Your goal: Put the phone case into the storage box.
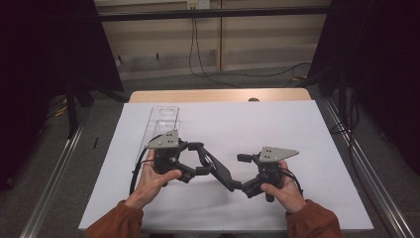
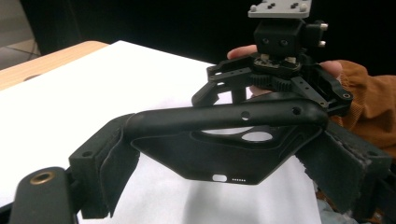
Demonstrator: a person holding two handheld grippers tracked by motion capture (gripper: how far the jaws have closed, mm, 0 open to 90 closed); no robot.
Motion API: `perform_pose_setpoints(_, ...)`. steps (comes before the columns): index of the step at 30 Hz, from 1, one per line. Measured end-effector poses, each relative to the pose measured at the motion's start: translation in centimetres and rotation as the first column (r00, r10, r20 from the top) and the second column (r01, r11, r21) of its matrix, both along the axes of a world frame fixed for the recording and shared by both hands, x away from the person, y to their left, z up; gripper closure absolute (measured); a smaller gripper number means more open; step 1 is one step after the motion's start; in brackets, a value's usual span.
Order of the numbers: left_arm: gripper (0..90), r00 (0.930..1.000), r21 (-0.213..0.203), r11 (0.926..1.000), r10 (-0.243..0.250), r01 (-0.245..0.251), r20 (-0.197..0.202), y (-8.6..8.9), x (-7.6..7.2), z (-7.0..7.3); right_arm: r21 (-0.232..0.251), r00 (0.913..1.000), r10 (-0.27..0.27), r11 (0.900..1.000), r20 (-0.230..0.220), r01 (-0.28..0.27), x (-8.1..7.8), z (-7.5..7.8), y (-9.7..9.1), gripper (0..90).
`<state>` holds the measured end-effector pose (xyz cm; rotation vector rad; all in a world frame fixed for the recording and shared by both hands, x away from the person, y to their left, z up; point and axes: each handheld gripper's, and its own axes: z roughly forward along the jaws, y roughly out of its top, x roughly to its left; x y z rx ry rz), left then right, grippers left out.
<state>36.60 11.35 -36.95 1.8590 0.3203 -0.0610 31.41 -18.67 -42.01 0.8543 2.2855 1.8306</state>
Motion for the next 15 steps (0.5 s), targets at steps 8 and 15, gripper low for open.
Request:
perform_pose_setpoints(8, 14.2, 0.9989, 0.006, 0.9988, 0.048, -0.048, -0.001, 0.4, 0.2, 0.1, -0.009, 0.9963, -0.086, 0.9963, 0.009, 0.086, -0.2, 0.2, -0.5, 1.5)
perform_pose_setpoints(15, 14.2, 0.9952, 0.020, 0.9950, 0.097, -0.097, 0.004, 1.1, 0.4, 0.3, -0.021, 0.9859, -0.166, 0.9858, 0.023, 0.166, -0.7, 0.2, -1.0, 1.7)
